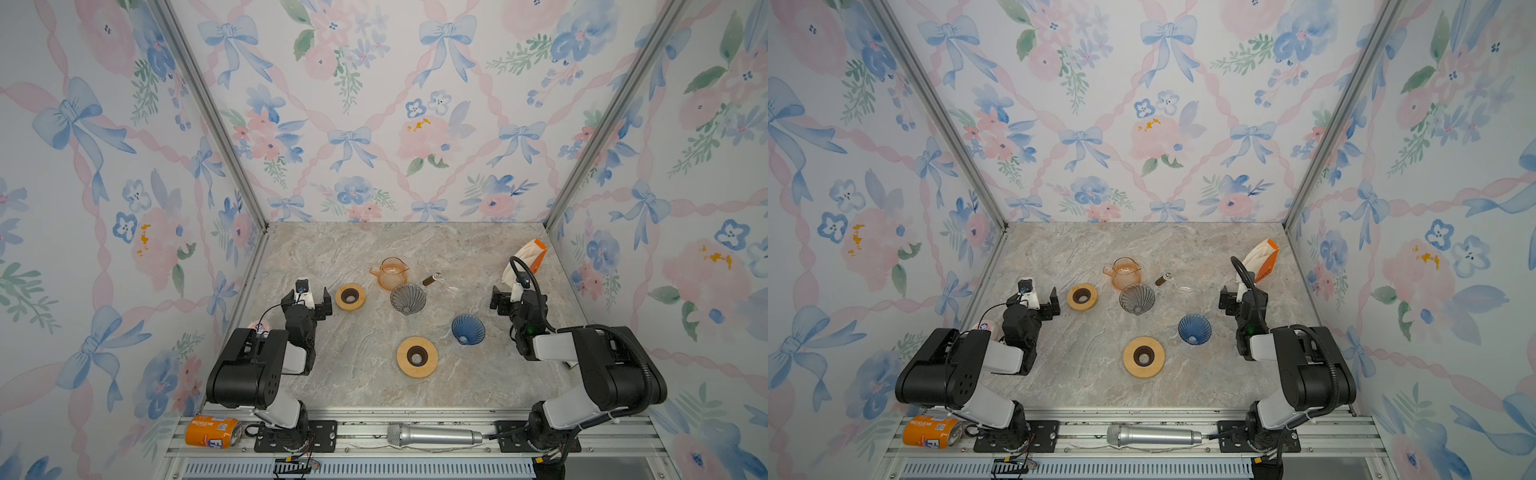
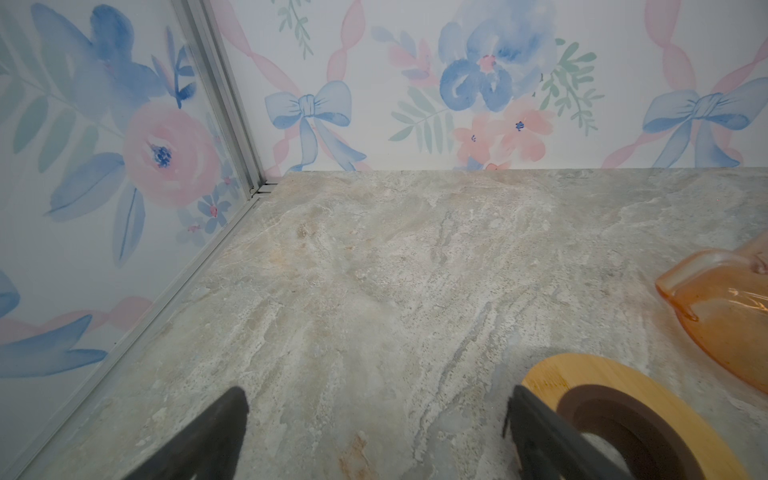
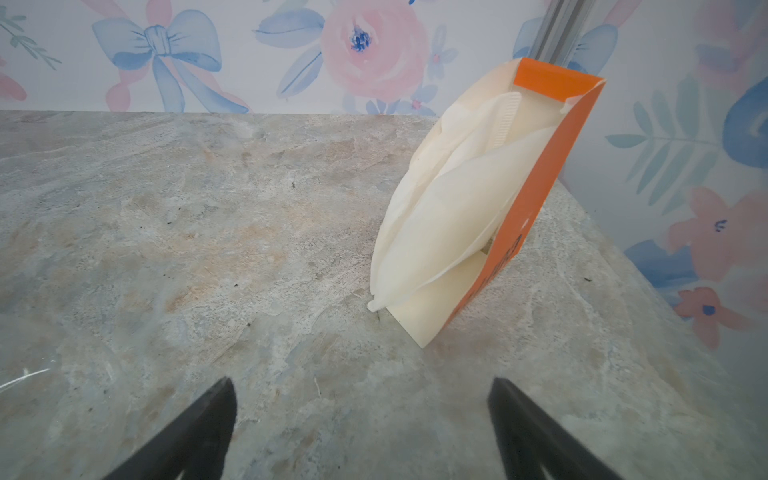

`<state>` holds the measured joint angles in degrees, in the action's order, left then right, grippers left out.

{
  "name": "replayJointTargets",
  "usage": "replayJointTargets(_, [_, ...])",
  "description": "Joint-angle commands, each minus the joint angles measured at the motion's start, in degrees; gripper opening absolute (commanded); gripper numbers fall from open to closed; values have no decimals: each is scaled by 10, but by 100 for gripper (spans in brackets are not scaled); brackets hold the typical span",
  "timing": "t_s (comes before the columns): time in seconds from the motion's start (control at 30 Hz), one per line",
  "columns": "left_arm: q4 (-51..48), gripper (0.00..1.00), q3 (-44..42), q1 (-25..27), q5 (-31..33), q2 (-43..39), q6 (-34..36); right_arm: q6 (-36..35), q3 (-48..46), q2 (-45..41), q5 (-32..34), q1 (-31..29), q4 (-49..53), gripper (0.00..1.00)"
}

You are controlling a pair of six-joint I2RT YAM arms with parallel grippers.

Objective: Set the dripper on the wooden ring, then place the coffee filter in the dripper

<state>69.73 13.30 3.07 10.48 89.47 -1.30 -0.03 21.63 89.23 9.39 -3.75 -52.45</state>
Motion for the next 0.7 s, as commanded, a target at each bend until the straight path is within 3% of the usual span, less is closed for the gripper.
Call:
replayJointTargets(0.0, [0,98,3,0,1,4,-5,3,8,-5,-1,2,5,96])
replayJointTargets(0.47, [-1,98,2,-5,-9,2,-7,1,8,-8,-4,3,3,96])
replayJointTargets(0.67, [-22,98,0,6,37,-37,-9,-1,25,-85,5,-2,99,96])
